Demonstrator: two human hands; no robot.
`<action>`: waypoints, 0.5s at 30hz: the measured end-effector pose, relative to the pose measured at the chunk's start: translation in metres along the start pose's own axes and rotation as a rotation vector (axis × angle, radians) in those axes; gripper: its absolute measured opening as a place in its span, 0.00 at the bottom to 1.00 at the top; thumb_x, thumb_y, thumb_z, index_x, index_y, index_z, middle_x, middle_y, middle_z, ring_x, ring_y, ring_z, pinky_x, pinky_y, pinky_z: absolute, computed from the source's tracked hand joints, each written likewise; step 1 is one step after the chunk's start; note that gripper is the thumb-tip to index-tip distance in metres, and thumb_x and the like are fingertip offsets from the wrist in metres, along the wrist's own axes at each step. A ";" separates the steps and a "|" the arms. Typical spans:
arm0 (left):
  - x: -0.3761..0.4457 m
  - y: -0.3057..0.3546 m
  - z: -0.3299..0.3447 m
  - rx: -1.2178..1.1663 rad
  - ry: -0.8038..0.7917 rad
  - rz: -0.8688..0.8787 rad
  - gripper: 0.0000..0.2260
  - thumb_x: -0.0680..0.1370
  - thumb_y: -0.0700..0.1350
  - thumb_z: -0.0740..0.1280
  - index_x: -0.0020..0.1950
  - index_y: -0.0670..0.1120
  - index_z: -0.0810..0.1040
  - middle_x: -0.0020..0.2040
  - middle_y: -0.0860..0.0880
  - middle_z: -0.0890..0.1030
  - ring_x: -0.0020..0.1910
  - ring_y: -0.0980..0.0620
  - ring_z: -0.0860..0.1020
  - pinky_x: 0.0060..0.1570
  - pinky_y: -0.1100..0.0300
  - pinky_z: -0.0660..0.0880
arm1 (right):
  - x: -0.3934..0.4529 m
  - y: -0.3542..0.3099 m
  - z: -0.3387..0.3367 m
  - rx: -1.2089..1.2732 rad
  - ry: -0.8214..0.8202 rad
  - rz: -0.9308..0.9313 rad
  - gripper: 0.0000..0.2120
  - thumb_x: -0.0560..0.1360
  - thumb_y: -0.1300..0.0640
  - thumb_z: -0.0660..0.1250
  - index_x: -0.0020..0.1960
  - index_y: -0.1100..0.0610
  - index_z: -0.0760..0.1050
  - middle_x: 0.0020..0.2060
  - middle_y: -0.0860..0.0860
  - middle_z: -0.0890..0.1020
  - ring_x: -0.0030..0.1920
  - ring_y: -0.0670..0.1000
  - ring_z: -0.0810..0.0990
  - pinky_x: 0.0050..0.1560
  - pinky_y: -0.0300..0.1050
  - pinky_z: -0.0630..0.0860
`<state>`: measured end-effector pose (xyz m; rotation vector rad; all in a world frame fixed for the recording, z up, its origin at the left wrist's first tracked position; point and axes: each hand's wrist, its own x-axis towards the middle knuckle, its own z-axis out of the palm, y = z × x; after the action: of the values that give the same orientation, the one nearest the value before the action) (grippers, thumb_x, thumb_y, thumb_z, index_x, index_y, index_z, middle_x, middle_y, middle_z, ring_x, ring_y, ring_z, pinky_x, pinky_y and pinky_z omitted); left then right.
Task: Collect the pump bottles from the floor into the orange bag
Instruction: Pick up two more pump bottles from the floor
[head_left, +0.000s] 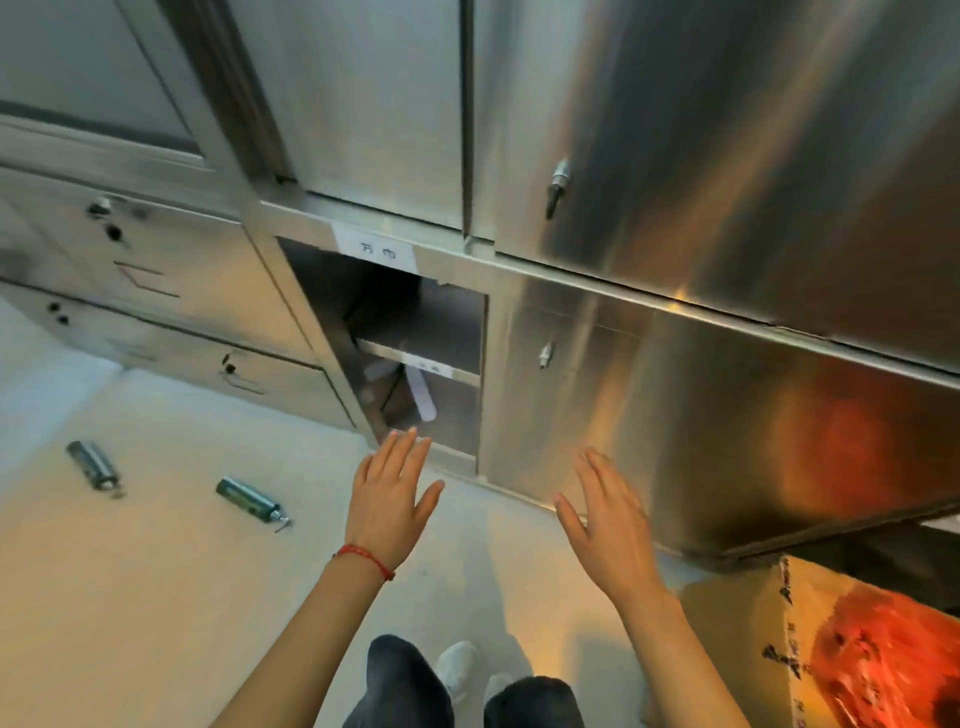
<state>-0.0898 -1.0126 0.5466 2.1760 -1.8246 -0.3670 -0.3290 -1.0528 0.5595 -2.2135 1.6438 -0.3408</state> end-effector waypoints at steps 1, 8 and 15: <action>-0.011 -0.008 -0.005 -0.007 0.018 -0.067 0.24 0.77 0.55 0.57 0.70 0.46 0.62 0.73 0.44 0.63 0.73 0.43 0.58 0.70 0.47 0.55 | 0.004 -0.007 0.002 0.003 -0.024 -0.045 0.24 0.77 0.49 0.60 0.71 0.55 0.62 0.71 0.54 0.66 0.71 0.54 0.63 0.69 0.46 0.57; -0.087 -0.060 -0.024 0.019 0.097 -0.410 0.24 0.78 0.54 0.57 0.71 0.47 0.59 0.74 0.46 0.61 0.73 0.45 0.56 0.70 0.49 0.55 | 0.025 -0.066 0.032 0.048 -0.187 -0.323 0.24 0.77 0.48 0.58 0.71 0.53 0.60 0.72 0.52 0.64 0.73 0.52 0.60 0.70 0.47 0.58; -0.132 -0.125 -0.058 -0.013 0.233 -0.618 0.27 0.75 0.59 0.53 0.68 0.44 0.66 0.70 0.43 0.67 0.71 0.41 0.62 0.66 0.44 0.62 | 0.034 -0.158 0.072 0.129 -0.315 -0.492 0.25 0.77 0.46 0.57 0.72 0.49 0.58 0.73 0.49 0.63 0.73 0.50 0.59 0.70 0.48 0.59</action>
<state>0.0232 -0.8596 0.5570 2.6060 -1.0003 -0.2274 -0.1526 -1.0342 0.5605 -2.4011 0.8840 -0.1995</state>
